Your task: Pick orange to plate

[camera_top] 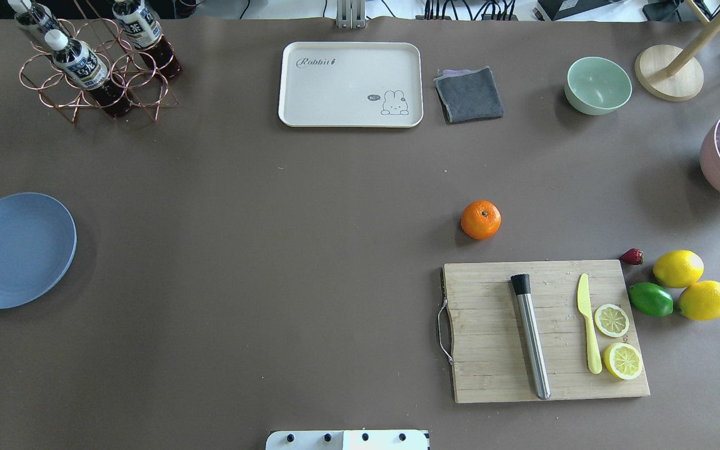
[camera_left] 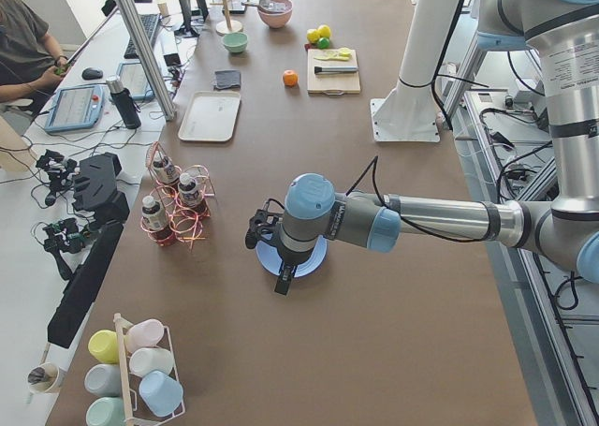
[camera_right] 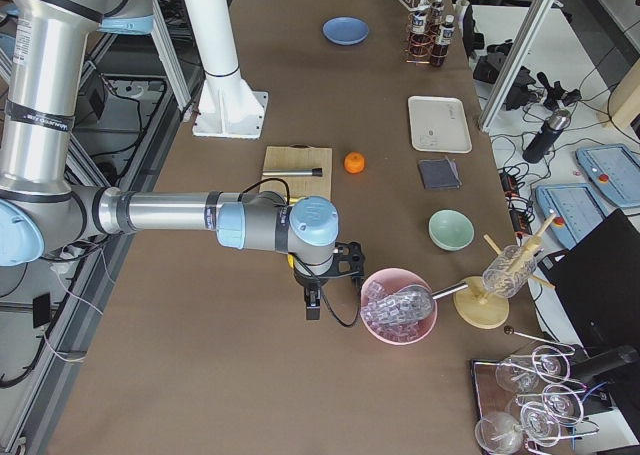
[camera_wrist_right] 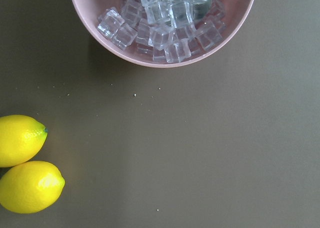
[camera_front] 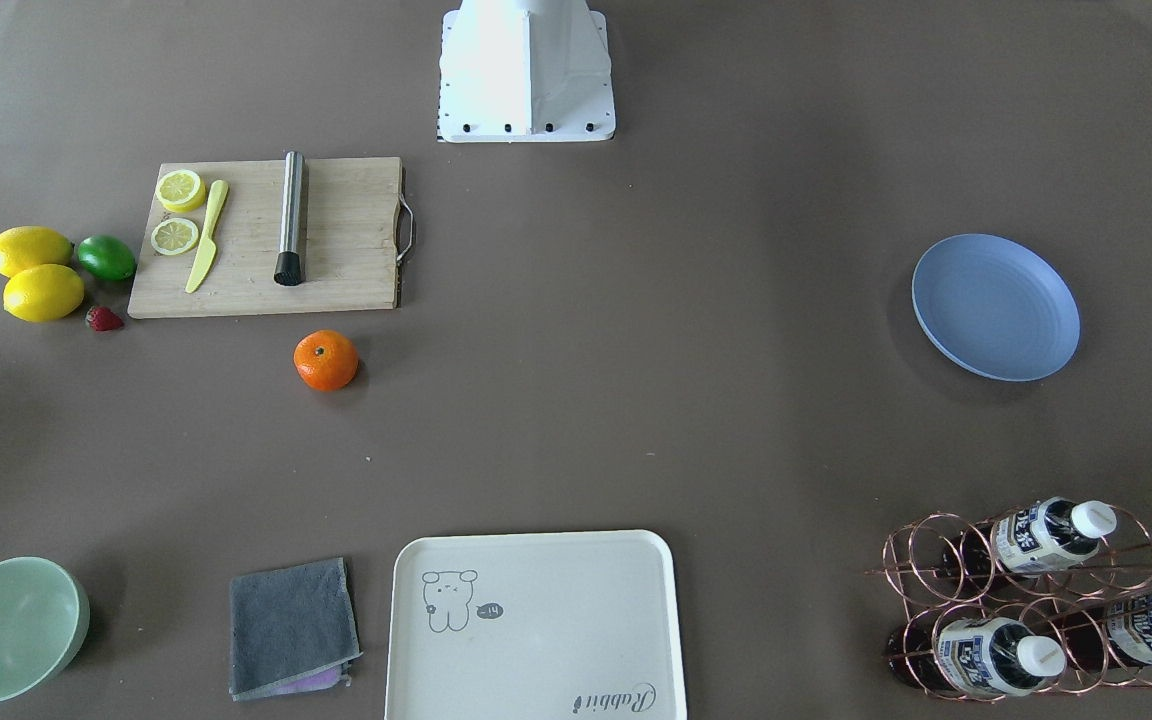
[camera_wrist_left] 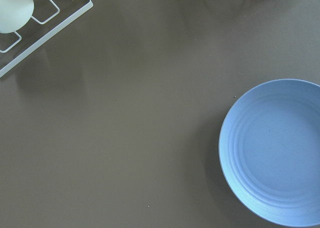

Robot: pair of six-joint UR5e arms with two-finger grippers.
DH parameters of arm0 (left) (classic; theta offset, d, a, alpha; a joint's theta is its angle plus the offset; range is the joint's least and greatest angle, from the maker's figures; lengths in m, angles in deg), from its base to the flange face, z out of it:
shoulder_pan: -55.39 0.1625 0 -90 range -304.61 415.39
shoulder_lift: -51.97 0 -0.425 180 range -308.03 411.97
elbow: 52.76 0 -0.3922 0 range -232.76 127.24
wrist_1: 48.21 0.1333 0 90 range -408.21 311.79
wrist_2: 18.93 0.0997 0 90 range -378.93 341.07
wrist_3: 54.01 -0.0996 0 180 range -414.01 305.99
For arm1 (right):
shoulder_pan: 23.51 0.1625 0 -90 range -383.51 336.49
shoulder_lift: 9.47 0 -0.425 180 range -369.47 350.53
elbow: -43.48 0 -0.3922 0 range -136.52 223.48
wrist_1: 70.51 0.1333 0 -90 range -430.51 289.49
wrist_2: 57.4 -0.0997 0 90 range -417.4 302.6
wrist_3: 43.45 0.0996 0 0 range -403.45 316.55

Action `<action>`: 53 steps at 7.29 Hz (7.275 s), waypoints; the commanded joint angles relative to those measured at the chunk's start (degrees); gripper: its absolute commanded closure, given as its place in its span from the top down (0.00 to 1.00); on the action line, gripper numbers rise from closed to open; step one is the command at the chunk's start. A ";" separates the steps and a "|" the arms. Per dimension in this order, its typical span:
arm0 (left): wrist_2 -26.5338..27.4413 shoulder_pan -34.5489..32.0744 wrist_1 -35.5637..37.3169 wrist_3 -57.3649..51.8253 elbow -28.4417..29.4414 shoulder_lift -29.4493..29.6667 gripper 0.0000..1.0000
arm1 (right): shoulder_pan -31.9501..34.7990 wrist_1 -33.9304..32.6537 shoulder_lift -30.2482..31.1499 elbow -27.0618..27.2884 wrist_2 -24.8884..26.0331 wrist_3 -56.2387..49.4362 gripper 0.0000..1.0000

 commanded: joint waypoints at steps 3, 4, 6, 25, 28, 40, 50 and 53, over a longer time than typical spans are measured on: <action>-0.09 -0.21 -0.53 -0.31 0.34 -1.61 0.98 | 0.00 0.00 -0.35 0.00 -0.02 0.01 1.00; -0.09 -0.39 -0.53 -0.05 -0.27 -1.88 0.97 | 0.00 0.00 -0.35 0.00 -0.02 0.09 1.00; -0.09 -0.39 -0.44 0.21 -0.36 -1.80 0.97 | 0.00 0.00 -0.35 0.00 -0.11 0.09 1.00; 5.45 23.16 -37.16 39.58 21.57 3.63 0.97 | -0.09 5.89 -0.88 -1.32 -5.47 0.71 1.00; 5.36 24.73 -39.82 42.22 26.97 7.52 0.93 | -1.49 5.98 -1.84 -1.41 -5.20 3.61 1.00; 4.40 29.14 -42.19 43.18 25.32 6.12 0.00 | -3.08 6.07 -3.15 -0.71 -5.47 3.78 1.00; 25.28 59.71 -12.57 93.71 7.16 40.27 0.00 | -38.28 9.55 -30.84 3.08 7.06 61.74 1.00; 28.82 64.20 -12.75 97.23 8.34 42.50 0.00 | -48.06 18.46 -33.91 -3.41 17.63 69.52 1.00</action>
